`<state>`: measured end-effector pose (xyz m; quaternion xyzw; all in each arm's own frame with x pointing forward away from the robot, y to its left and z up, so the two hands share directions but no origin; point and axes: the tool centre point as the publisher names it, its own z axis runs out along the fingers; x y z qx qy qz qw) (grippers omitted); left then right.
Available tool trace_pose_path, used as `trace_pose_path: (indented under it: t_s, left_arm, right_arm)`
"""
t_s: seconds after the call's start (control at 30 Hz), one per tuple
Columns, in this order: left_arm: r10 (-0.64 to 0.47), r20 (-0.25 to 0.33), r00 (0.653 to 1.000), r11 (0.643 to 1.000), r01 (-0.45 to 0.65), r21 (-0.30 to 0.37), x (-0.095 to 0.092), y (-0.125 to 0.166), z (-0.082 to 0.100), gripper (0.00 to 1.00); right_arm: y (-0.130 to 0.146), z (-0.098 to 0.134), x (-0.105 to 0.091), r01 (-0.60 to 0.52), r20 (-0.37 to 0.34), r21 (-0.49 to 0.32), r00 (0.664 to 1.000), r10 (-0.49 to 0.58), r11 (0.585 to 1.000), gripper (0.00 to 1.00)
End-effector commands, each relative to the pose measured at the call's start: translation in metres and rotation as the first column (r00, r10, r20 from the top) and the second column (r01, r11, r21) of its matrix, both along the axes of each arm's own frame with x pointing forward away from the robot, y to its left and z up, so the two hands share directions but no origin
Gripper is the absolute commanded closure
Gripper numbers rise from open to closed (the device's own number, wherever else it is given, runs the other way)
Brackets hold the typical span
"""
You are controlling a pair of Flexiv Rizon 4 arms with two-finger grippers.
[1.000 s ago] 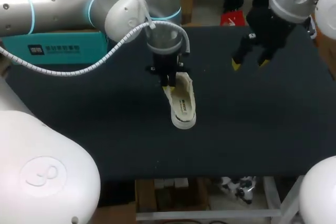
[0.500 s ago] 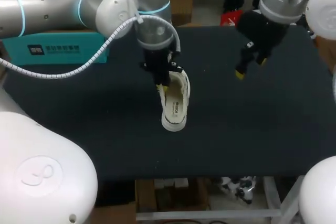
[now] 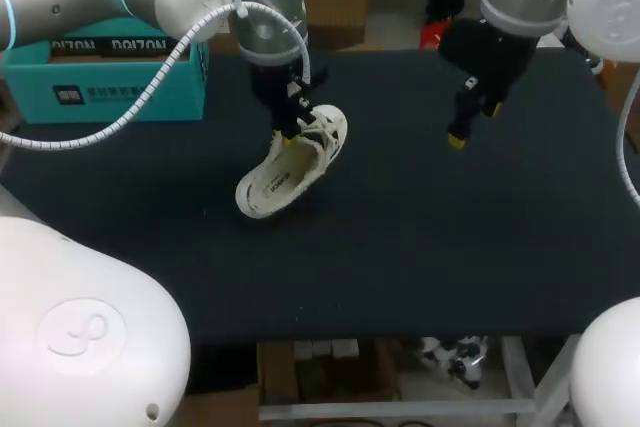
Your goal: Open the shoe tongue, take the insole out of the shoe, put the insole back into the shoe, and pack the shoe into the shoebox
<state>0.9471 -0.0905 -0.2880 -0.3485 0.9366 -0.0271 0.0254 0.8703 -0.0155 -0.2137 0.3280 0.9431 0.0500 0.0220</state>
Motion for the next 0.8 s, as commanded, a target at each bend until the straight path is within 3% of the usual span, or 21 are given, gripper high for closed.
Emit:
trace_pose_path:
  t_s: [0.03,0.17,0.27,0.57,0.67,0.8]
  left_arm:
    - [-0.241,0.065,0.968,0.966,0.233,0.114,-0.003,0.014,0.036,1.00]
    - [-0.356,0.099,0.929,0.919,0.329,0.217,-0.005,0.020,0.059,1.00]
    - [-0.419,0.110,0.901,0.882,0.375,0.285,-0.005,0.023,0.074,1.00]
    - [-0.592,0.176,0.787,0.745,0.450,0.493,-0.001,0.050,0.123,1.00]
    - [-0.615,0.198,0.763,0.717,0.436,0.544,0.008,0.068,0.140,1.00]
    - [-0.631,0.232,0.740,0.707,0.427,0.563,0.030,0.102,0.164,1.00]
  right_arm:
    - [-0.014,-0.003,-0.012,-0.177,0.103,-0.008,0.979,0.177,0.984,0.00]
    - [-0.016,-0.002,-0.011,-0.293,0.105,-0.106,0.947,0.304,0.950,0.00]
    - [-0.019,-0.001,-0.004,-0.366,0.073,-0.129,0.924,0.376,0.922,0.00]
    - [-0.019,-0.001,-0.004,-0.366,0.073,-0.129,0.924,0.376,0.922,0.00]
    - [-0.019,-0.001,-0.004,-0.366,0.073,-0.129,0.924,0.376,0.922,0.00]
    - [-0.019,-0.001,-0.004,-0.366,0.073,-0.129,0.924,0.376,0.922,0.00]
